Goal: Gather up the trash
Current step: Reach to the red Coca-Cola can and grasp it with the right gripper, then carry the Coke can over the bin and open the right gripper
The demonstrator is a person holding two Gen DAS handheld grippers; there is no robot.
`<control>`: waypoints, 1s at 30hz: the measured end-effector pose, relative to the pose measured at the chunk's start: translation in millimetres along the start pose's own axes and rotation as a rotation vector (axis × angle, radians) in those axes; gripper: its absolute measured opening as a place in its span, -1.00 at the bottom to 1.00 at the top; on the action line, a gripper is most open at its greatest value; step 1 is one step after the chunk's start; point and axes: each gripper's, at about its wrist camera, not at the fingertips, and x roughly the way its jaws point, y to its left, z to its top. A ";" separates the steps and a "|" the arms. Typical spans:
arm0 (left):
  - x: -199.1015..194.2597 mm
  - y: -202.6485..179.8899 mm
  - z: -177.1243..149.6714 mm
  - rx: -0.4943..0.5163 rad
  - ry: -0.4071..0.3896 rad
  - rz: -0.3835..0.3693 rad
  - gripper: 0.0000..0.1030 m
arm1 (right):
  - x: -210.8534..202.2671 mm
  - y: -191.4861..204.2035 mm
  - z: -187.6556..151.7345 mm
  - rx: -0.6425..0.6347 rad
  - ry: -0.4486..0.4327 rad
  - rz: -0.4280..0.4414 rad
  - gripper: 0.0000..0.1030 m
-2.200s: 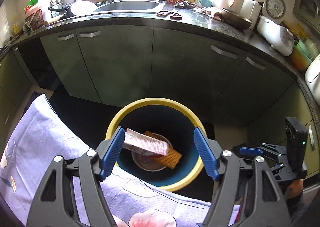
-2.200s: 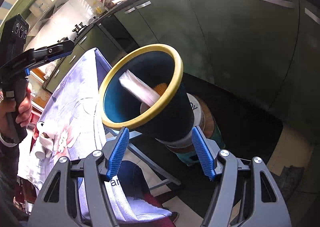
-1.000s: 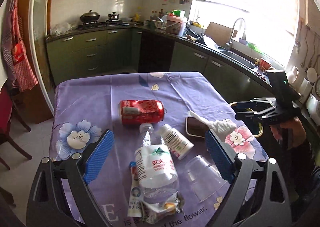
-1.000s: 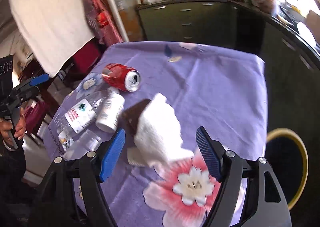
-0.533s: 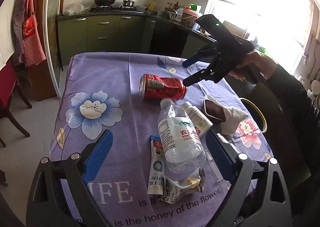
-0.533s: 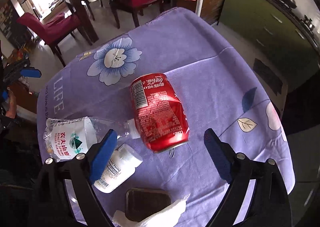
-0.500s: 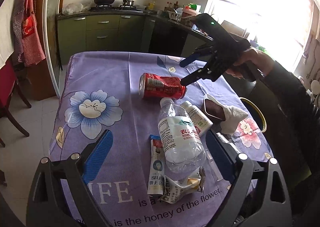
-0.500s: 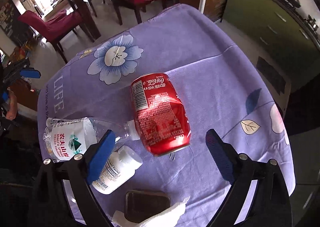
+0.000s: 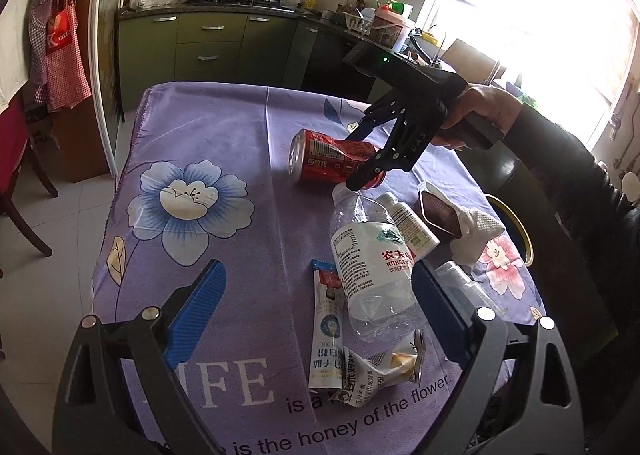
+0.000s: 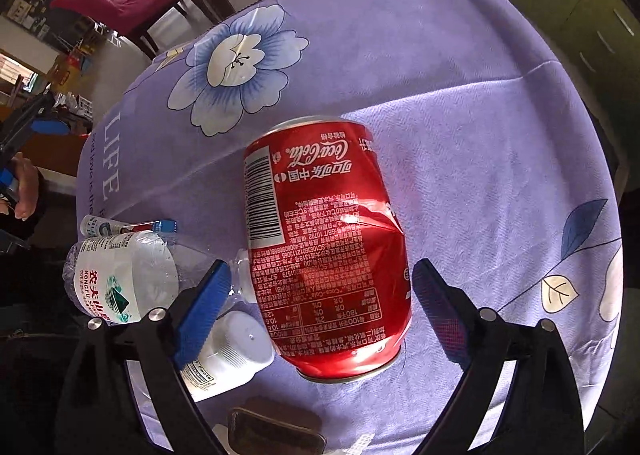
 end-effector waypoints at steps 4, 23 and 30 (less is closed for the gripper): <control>2.4 0.0 -0.2 0.000 0.010 -0.002 0.73 | 0.5 -9.8 -2.5 0.041 -0.025 0.059 0.49; -3.7 -23.8 -4.2 0.066 -0.021 0.002 0.87 | -38.6 -35.8 -90.8 0.348 -0.231 -0.153 0.46; -7.8 -49.6 -5.4 0.115 -0.054 -0.029 0.87 | -91.6 -16.2 -189.2 0.538 -0.372 -0.277 0.46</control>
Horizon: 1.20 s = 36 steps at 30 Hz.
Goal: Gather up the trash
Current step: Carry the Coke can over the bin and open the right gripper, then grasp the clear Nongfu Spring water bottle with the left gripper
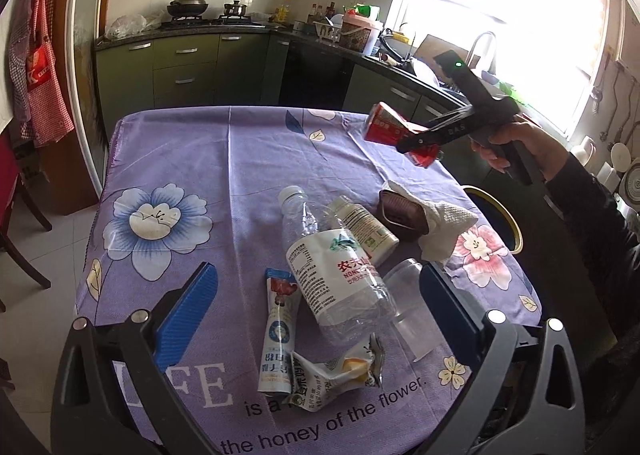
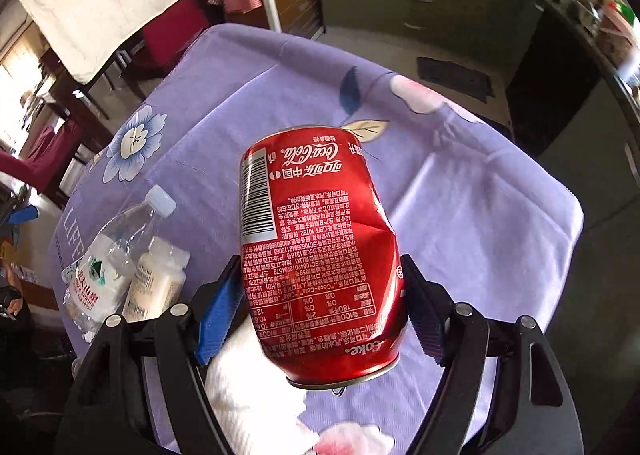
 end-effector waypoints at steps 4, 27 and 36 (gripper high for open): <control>2.6 -16.3 2.8 0.034 -0.005 -0.030 0.87 | -49.9 -30.8 -61.7 0.123 -0.042 -0.060 0.46; 26.3 -75.3 9.5 0.162 0.068 -0.025 0.87 | -24.7 -203.5 -274.7 0.664 0.109 -0.399 0.66; 40.1 -60.6 6.5 0.110 0.143 0.039 0.87 | -72.7 -128.1 -292.9 0.672 -0.064 -0.325 0.66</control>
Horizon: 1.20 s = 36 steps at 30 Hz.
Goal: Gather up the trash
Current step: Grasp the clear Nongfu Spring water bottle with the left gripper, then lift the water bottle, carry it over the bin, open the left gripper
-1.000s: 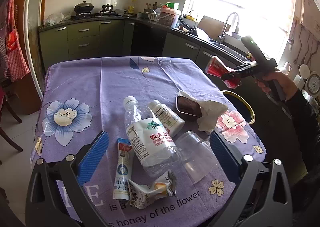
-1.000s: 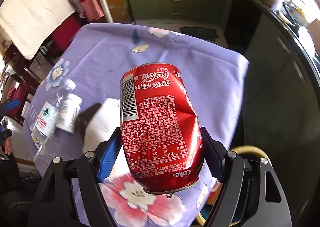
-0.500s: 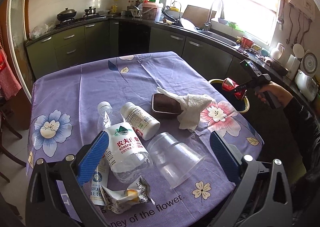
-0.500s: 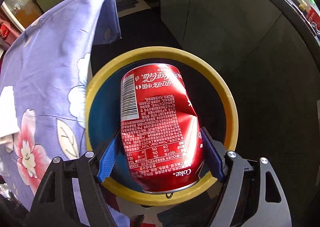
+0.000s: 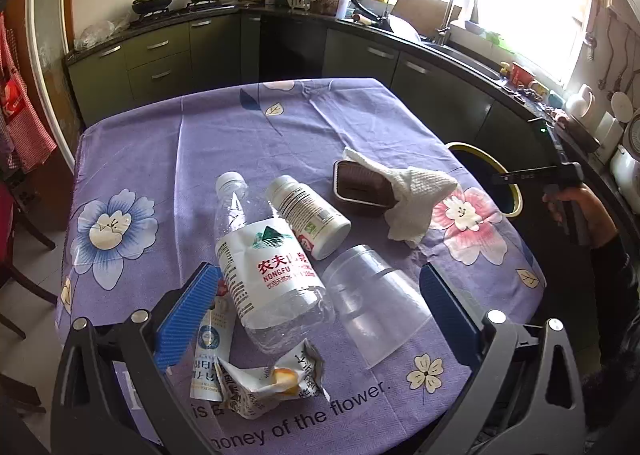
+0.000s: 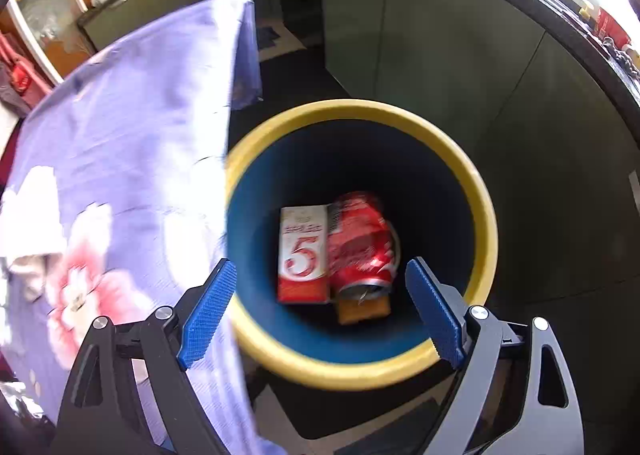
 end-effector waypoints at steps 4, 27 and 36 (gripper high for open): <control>12.7 9.7 5.9 -0.030 0.079 0.010 0.87 | -21.1 18.0 -22.5 -0.018 -0.027 0.042 0.67; 110.4 46.1 41.4 -0.172 0.563 0.060 0.50 | -6.0 59.4 -31.5 -0.098 -0.011 0.124 0.67; 133.4 47.1 44.8 -0.151 0.630 0.083 0.30 | -1.5 63.9 -33.5 -0.110 0.008 0.130 0.67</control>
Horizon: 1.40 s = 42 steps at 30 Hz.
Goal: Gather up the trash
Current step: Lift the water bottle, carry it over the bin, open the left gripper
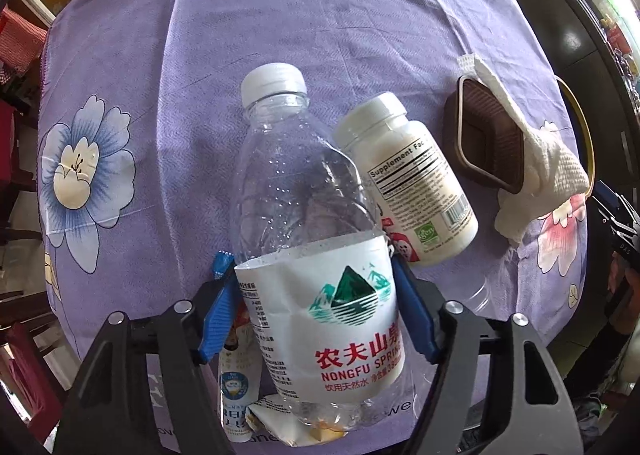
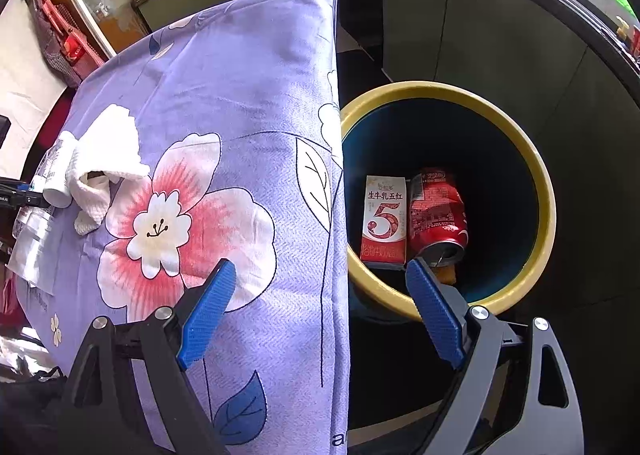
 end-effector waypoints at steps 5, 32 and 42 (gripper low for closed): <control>6.2 -1.9 4.3 0.012 0.019 0.005 0.26 | 2.0 2.5 0.0 -0.005 0.009 0.002 0.67; -54.2 -1.1 -5.5 0.073 -0.102 0.003 0.22 | 9.0 17.0 -1.3 -0.032 0.034 0.020 0.67; -72.9 -10.6 -6.6 0.094 -0.151 -0.002 0.22 | 10.7 19.2 -2.4 -0.034 0.039 0.024 0.67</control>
